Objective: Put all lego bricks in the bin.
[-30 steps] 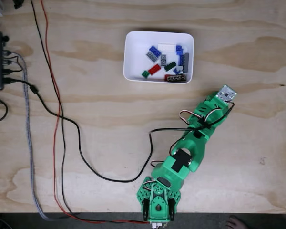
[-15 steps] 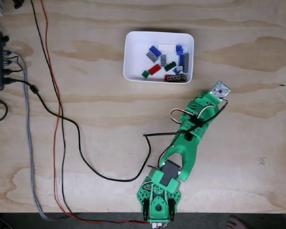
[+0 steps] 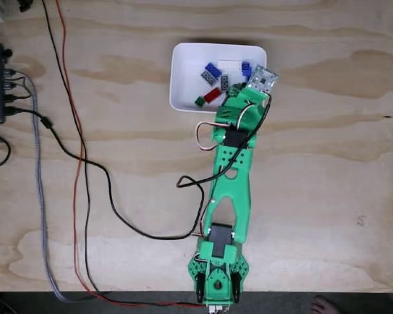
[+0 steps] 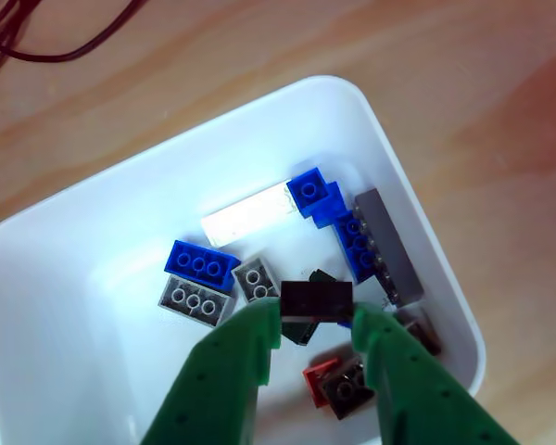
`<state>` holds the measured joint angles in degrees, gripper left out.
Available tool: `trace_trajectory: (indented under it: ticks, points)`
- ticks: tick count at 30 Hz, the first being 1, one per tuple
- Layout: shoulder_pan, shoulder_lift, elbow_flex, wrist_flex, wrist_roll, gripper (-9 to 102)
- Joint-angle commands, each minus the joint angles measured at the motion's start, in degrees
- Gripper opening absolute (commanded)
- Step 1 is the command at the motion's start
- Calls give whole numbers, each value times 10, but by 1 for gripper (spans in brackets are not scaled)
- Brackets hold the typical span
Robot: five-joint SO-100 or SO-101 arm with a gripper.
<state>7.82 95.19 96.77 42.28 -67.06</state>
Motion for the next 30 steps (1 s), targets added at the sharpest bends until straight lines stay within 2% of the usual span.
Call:
trace_trajectory:
  ticks: [1,2,6,9,12,14,17,22,28,30]
  points:
    - [-7,-25,-69,-11,21,20]
    - [-11,-14,-58,-16,31,25]
    - [-22,91,-23,9,74,27]
    - [-8,224,40,21,70,23]
    - [40,386,178,40,-4,17]
    - [61,501,318,17,-69,10]
    - [48,646,506,0,-122,3]
    - [11,823,680,89,-169,0]
    - [-52,904,756,219,-166,0]
    - [-59,931,781,235,-159,0]
